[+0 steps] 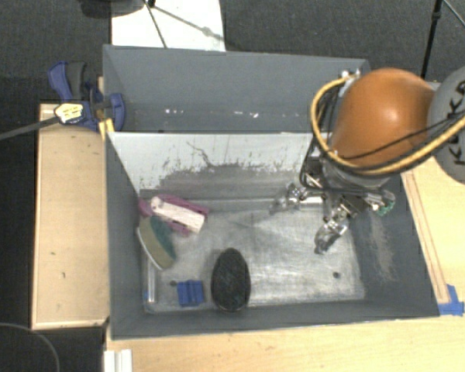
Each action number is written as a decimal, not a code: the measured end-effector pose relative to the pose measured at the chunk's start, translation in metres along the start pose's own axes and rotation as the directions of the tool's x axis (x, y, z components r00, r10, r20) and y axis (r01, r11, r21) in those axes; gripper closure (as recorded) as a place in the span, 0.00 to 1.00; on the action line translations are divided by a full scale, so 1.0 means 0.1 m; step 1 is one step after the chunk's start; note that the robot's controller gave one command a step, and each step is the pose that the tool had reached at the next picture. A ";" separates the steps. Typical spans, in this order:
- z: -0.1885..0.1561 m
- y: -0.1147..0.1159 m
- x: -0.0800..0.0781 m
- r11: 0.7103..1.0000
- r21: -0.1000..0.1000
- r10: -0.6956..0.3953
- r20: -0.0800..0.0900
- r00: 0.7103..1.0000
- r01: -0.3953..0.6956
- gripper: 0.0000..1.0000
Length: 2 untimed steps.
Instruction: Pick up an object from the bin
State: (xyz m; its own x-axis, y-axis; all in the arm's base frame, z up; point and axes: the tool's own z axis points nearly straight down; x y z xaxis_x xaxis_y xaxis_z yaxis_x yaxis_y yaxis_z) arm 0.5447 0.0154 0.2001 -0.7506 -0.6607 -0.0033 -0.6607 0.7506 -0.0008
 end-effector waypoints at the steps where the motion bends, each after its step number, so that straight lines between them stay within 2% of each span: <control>1: 1.06 0.70 -0.60 0.952 -0.006 -0.307 -0.002 0.952 0.307 0.00; 2: 1.06 1.08 -0.53 0.839 -0.005 -0.545 0.000 0.839 0.545 0.00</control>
Offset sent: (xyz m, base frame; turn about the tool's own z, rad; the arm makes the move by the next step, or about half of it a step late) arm 0.0009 0.0894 -0.1041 -0.3106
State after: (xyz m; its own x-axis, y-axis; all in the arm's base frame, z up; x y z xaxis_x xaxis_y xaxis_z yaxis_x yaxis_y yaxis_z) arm 0.5137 0.1317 0.0943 -0.2695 -0.9630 -0.0021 -0.9630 0.2695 0.0020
